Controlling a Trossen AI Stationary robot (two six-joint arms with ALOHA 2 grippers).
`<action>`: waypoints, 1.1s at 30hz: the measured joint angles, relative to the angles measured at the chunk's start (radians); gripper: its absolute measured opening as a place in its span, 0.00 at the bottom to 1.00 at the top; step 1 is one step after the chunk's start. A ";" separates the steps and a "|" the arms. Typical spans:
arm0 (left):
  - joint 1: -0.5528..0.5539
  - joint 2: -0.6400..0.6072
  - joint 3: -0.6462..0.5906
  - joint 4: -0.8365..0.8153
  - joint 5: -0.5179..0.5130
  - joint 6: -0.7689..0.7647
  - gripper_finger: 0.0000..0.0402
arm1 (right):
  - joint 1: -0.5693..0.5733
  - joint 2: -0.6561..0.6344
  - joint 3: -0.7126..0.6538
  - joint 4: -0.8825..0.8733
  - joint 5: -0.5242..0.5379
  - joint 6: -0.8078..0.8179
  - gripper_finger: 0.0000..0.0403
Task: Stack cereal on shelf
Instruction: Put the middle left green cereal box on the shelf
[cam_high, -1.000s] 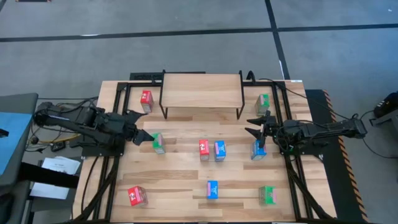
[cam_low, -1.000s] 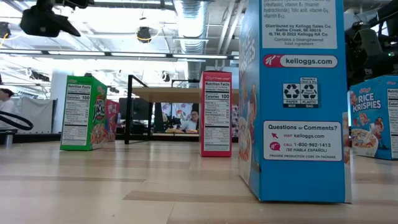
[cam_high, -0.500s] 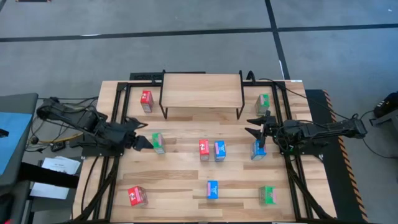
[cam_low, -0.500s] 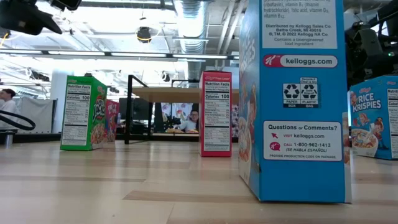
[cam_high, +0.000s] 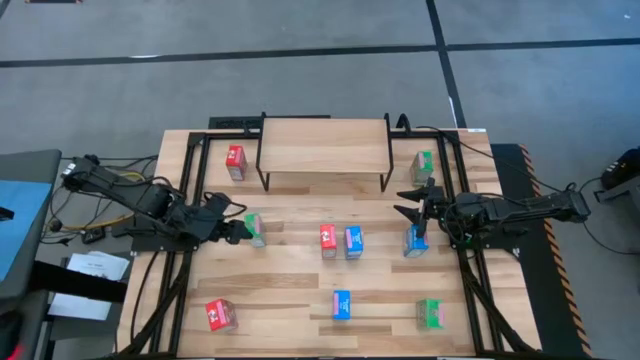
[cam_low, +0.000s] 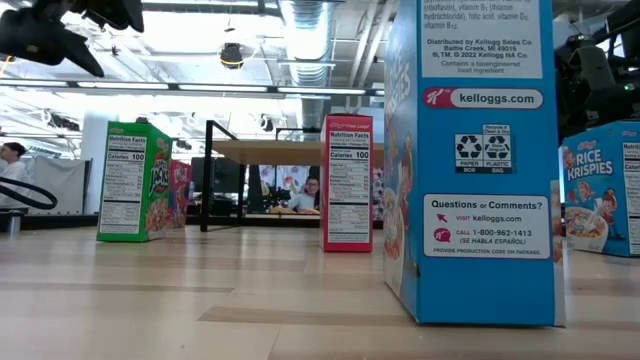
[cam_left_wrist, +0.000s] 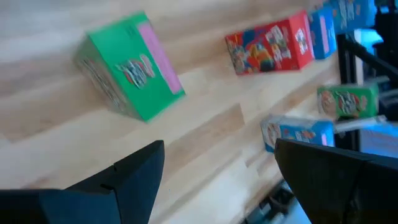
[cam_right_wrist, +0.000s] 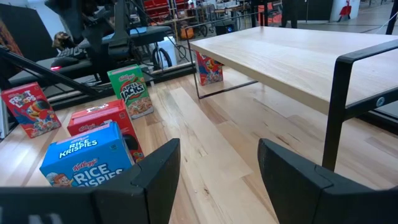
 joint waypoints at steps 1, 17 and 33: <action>0.002 0.006 0.000 -0.007 -0.010 0.000 0.73 | 0.000 0.000 0.000 0.000 0.000 0.000 0.59; 0.059 0.168 0.000 -0.088 -0.070 -0.007 0.73 | 0.000 0.000 0.000 0.000 0.000 0.000 0.59; 0.089 0.270 0.000 -0.047 -0.092 -0.032 0.73 | 0.000 0.000 0.000 0.000 0.000 0.000 0.59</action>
